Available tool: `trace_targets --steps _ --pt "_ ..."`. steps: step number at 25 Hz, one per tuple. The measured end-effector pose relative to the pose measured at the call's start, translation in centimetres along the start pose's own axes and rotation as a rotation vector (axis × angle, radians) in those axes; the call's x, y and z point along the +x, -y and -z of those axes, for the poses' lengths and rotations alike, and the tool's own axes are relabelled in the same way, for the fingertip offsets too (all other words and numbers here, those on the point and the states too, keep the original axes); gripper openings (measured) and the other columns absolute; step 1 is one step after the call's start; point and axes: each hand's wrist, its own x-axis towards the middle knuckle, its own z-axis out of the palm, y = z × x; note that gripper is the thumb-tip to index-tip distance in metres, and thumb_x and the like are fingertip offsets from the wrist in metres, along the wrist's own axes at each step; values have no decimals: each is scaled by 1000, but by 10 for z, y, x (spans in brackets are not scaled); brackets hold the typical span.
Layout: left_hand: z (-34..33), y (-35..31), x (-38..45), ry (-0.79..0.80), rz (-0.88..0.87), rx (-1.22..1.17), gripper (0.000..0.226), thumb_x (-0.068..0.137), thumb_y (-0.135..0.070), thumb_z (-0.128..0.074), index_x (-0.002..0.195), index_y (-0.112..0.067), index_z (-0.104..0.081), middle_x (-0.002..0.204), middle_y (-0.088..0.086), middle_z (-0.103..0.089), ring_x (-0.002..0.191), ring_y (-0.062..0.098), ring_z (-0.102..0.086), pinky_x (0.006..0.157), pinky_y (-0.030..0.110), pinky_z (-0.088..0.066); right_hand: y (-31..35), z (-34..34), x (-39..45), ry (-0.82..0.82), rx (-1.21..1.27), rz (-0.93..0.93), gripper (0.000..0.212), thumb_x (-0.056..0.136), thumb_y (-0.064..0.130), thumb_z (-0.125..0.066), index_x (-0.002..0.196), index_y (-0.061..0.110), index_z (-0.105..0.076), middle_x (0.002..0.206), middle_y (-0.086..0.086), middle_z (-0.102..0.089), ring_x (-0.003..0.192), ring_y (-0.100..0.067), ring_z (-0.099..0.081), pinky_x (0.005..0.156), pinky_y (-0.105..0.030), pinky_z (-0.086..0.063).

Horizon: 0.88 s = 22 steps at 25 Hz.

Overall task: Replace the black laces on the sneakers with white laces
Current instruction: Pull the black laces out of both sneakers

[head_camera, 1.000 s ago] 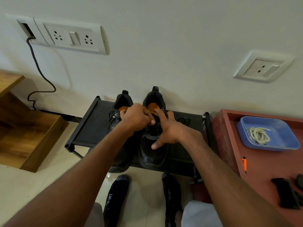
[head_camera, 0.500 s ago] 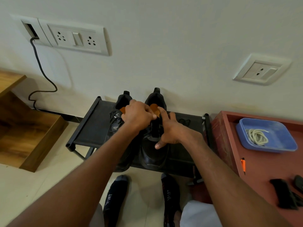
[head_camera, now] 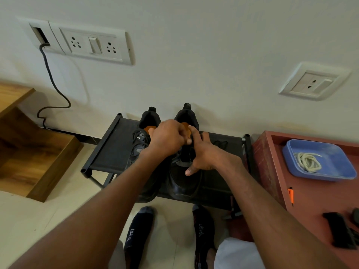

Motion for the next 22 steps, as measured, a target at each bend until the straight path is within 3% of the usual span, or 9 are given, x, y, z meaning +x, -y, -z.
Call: trace_targets --steps 2,4,6,9,13,15,18,20,22 --pt "12 -1 2 107 186 -477 23 98 -34 -71 84 -16 -75 84 2 -77 83 17 -71 76 35 -53 -1 1 0 10 3 -6 151 71 20 -97 159 49 23 169 -4 6 147 -44 -39 111 -61 -46" --pt "19 1 0 179 221 -537 30 101 -37 -66 92 -9 -73 82 6 -77 74 14 -69 65 25 -51 -2 1 0 16 -6 -14 151 71 22 -97 158 50 23 170 -4 11 148 -43 -37 112 -62 -45" --pt "15 5 0 117 46 -257 29 93 -40 -75 96 -12 -68 77 1 -72 68 10 -67 62 24 -51 -2 1 1 10 -14 -13 151 71 23 -97 158 50 24 169 -4 8 146 -42 -41 111 -60 -47" --pt "7 9 0 2 -173 256 31 80 -38 -85 95 -31 -59 87 -12 -64 82 13 -64 72 34 -49 -3 -1 2 -5 -10 -4 152 69 24 -98 158 50 22 169 -4 8 147 -42 -39 112 -60 -46" --pt "6 8 7 -86 -183 288 25 84 -25 -83 73 -30 -61 78 -11 -64 75 14 -65 65 31 -46 -4 -2 1 -20 -5 7 151 68 26 -99 158 51 20 168 -4 3 148 -42 -37 111 -61 -46" --pt "11 5 8 -126 -116 -28 17 91 -25 -77 76 -23 -70 78 -6 -72 70 11 -68 60 26 -51 -4 -1 0 -19 -16 4 151 69 26 -99 158 50 21 167 -7 0 148 -43 -35 112 -62 -45" --pt "32 2 7 -41 100 -780 21 103 -26 -65 91 -9 -65 87 15 -75 66 19 -64 51 22 -45 -4 0 0 -11 -31 -2 150 70 25 -98 159 48 21 169 -11 1 150 -45 -31 115 -63 -41" --pt "35 8 7 -22 12 -555 20 100 -30 -69 94 -11 -64 89 14 -73 68 19 -61 55 22 -45 -4 -1 0 -9 -27 -1 150 70 24 -98 159 48 21 169 -10 4 150 -45 -32 114 -63 -41" --pt "27 16 6 -11 -116 -12 27 87 -37 -81 101 -21 -64 92 -2 -72 78 14 -66 66 26 -51 -4 -2 2 -13 -24 9 151 69 24 -98 159 49 20 169 -9 4 150 -44 -33 113 -63 -43"
